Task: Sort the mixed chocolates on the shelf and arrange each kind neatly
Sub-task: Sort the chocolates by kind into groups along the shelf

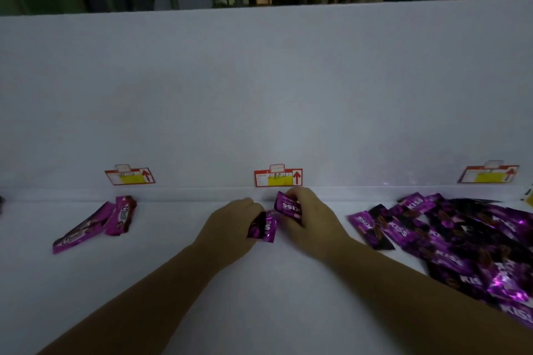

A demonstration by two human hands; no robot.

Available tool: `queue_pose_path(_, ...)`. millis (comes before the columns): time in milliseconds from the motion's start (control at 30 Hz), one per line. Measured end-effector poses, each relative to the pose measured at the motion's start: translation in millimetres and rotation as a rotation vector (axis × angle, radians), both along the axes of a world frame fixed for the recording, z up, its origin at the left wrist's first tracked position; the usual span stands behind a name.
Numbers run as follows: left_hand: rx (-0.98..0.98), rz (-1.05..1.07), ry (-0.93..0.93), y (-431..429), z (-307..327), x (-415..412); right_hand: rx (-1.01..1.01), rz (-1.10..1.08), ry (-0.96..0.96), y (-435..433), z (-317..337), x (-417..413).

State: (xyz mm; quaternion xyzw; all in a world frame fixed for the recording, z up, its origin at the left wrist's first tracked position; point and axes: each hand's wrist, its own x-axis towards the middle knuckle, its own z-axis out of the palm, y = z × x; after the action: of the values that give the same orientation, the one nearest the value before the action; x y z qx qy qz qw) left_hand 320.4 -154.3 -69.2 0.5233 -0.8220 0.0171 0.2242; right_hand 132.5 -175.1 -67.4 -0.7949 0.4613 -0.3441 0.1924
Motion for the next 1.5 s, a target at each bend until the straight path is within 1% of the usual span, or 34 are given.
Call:
queue_pose_path(33,0.029,0.018,0.058,-3.5,-2.1,0.0,-0.007,0.022,-0.033,-5.0,-3.3,3.4)
queue_pose_path(100,0.149,0.081,0.206,-7.1,-4.8,0.9,-0.009,0.046,-0.083,-13.3,-8.5,6.8)
queue_pose_path(133,0.186,0.09,0.234,-7.8,-5.0,1.0,-0.008,0.043,-0.102,-16.7,-10.7,7.2)
queue_pose_path(233,0.209,0.102,0.242,-11.1,-6.5,2.4,0.002,0.02,-0.175,-23.9,-15.5,7.5)
queue_pose_path(333,0.212,0.068,0.278,-16.0,-10.1,5.0,0.046,0.028,-0.258,-25.9,-17.1,8.1)
queue_pose_path(400,0.133,0.027,0.289,-17.1,-13.4,5.4,0.028,0.074,-0.208,-23.4,-18.9,9.1)
queue_pose_path(467,-0.022,0.006,0.335,-17.0,-15.8,4.6,-0.039,0.113,-0.131,-21.1,-20.3,9.4)
queue_pose_path(533,-0.157,0.043,0.348,-15.4,-16.8,4.6,-0.087,0.106,-0.053,-19.1,-19.2,9.2)
queue_pose_path(600,-0.197,0.109,0.304,-14.7,-17.1,6.3,-0.142,0.038,-0.001,-17.7,-16.8,8.2)
queue_pose_path(667,-0.21,0.148,0.279,-14.5,-17.8,7.8,-0.177,-0.09,0.014,-17.3,-16.0,6.7)
queue_pose_path(767,-0.236,0.191,0.277,-15.7,-17.9,8.0,-0.143,-0.279,0.1,-17.3,-16.3,4.8)
queue_pose_path(833,-0.228,0.203,0.284,-14.7,-17.0,6.4,-0.072,-0.323,0.185,-16.2,-14.8,5.8)
queue_pose_path(967,-0.191,0.184,0.272,-13.4,-15.1,3.9,0.041,-0.245,0.236,-9.6,-8.4,12.2)
queue_pose_path(1067,-0.172,0.201,0.279,-11.5,-14.3,4.4,0.15,-0.207,0.155,0.4,0.7,13.2)
queue_pose_path(1133,-0.207,0.195,0.228,-10.5,-13.9,5.0,0.151,-0.194,0.149,12.1,4.3,8.3)
queue_pose_path(1267,-0.193,0.185,0.086,-10.9,-12.4,5.7,-0.03,-0.174,0.381,45.0,5.4,-13.5)
queue_pose_path(1367,-0.218,0.19,-0.062,-7.9,-9.4,2.9,-0.155,-0.16,0.567,69.0,4.7,-35.7)
queue_pose_path(1433,-0.224,0.166,-0.167,-6.2,-3.4,-1.8,-0.188,-0.161,0.663,82.0,6.5,-50.5)
queue_pose_path(1500,-0.21,0.15,-0.185,-6.3,6.7,-8.6,-0.189,-0.161,0.727,93.0,10.3,-61.7)
